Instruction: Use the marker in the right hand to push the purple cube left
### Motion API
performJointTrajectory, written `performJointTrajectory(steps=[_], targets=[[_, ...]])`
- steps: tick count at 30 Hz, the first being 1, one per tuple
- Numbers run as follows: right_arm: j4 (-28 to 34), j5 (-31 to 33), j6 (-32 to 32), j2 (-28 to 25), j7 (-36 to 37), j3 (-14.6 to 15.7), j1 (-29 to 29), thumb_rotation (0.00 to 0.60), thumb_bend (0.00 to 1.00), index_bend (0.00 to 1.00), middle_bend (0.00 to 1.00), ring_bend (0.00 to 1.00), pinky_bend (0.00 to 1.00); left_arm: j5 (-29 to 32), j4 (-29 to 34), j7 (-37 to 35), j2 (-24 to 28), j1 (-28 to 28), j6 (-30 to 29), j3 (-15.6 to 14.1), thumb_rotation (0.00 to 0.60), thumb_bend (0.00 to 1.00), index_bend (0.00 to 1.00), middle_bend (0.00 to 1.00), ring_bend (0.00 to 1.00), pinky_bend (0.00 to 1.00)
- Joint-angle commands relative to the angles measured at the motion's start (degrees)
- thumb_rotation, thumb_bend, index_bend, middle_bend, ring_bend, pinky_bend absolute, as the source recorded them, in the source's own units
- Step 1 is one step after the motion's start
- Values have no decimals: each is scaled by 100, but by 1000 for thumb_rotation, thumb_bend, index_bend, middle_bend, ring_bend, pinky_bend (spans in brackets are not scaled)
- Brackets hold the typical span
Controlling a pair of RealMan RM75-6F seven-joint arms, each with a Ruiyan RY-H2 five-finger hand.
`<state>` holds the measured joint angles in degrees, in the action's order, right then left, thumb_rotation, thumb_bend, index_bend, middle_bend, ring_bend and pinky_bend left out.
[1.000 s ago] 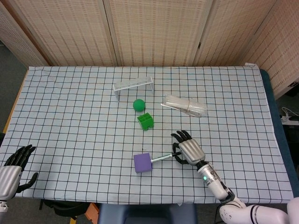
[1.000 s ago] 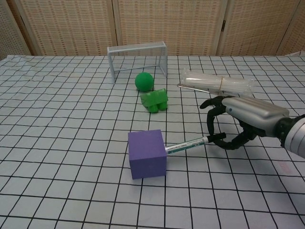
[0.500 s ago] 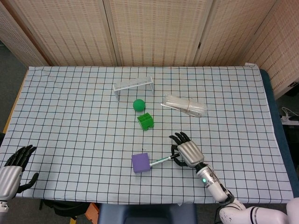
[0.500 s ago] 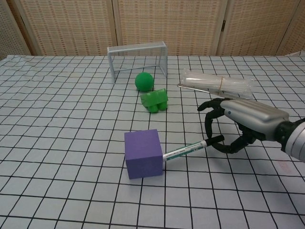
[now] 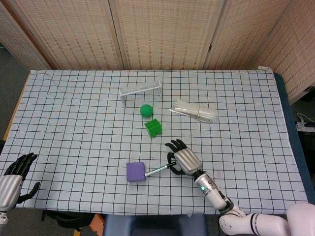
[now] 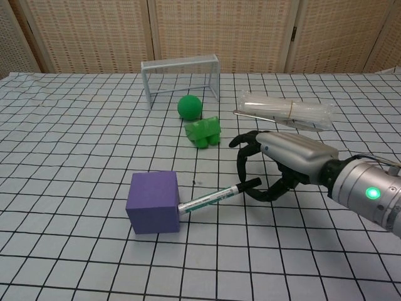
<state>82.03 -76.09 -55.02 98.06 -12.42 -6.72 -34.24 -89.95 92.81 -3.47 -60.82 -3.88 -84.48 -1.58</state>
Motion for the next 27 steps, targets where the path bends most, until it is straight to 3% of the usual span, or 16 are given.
performJointTrajectory(steps=[1, 27], targets=[[-108, 27, 47, 161, 29, -83, -105, 600, 446, 863, 118, 0, 0, -7, -1, -11, 3, 3, -9, -2, 600, 405, 0, 0, 0, 144], [-1215, 244, 346, 1558, 236, -582, -913, 600, 446, 867, 124, 0, 0, -88, -49, -424, 171, 78, -130, -46, 600, 404, 0, 0, 0, 144]])
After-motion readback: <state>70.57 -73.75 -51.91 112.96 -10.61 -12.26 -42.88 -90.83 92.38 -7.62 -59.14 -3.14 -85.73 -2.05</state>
